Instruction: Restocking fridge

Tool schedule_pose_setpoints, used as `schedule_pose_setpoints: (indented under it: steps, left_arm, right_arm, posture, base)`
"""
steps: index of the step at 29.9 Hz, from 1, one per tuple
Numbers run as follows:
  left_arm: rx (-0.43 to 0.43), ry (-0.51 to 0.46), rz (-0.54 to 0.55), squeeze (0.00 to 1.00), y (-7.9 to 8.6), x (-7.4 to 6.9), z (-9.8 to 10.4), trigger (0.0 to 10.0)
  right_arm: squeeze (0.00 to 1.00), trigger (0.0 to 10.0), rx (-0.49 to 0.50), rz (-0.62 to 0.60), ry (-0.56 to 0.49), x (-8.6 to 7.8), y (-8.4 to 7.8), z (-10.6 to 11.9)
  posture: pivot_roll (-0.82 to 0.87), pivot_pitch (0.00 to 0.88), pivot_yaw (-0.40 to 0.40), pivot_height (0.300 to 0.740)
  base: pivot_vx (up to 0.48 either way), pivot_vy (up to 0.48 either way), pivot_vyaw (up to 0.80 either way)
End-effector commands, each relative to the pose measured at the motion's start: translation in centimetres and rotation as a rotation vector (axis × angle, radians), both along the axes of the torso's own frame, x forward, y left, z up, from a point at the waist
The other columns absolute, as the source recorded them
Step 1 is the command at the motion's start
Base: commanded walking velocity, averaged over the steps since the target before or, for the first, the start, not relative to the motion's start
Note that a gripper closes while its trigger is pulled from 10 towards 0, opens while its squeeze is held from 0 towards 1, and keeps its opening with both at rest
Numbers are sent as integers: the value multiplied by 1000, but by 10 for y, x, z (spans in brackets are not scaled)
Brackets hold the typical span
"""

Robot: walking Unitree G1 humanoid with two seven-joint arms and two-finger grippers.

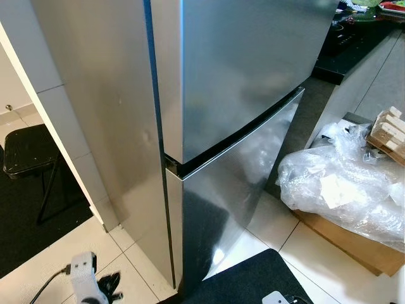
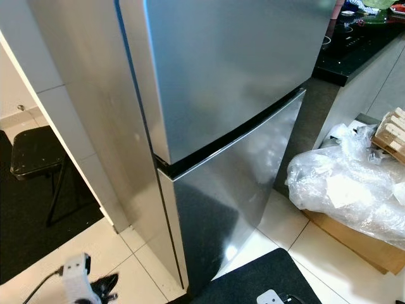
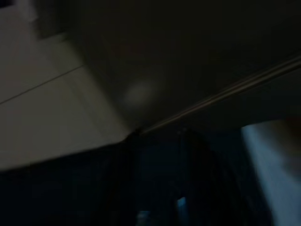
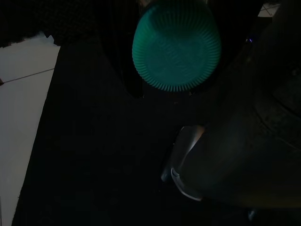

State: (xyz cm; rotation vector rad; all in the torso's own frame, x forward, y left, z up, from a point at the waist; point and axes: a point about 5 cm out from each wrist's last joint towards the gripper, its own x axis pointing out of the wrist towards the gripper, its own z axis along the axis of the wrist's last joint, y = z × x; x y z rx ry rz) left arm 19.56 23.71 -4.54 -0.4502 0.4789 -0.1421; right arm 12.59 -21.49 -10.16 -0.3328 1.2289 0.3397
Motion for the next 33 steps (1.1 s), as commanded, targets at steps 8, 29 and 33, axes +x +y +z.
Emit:
schedule_pose_setpoints:
  steps: [8,29,33]
  left_arm:
    - [-99,-385,-322,1000,14,41,66,10000]
    - [-102,-623,-827,0,-32,31,149,10000]
    - [-41,-632,-782,0,-36,39,149,10000]
  right_arm:
    - [0,10000,-10,3,0,3,-7,3]
    - [0,10000,-3,-1,2,4,-9,3]
    - [0,10000,-5,1,0,4,-9,3]
  posture:
    - [-42,0,-20,740]
    - [-38,0,-18,740]
    - [-35,0,-15,740]
  base:
    - [0,0,0]
    - [0,0,0]
    - [0,0,0]
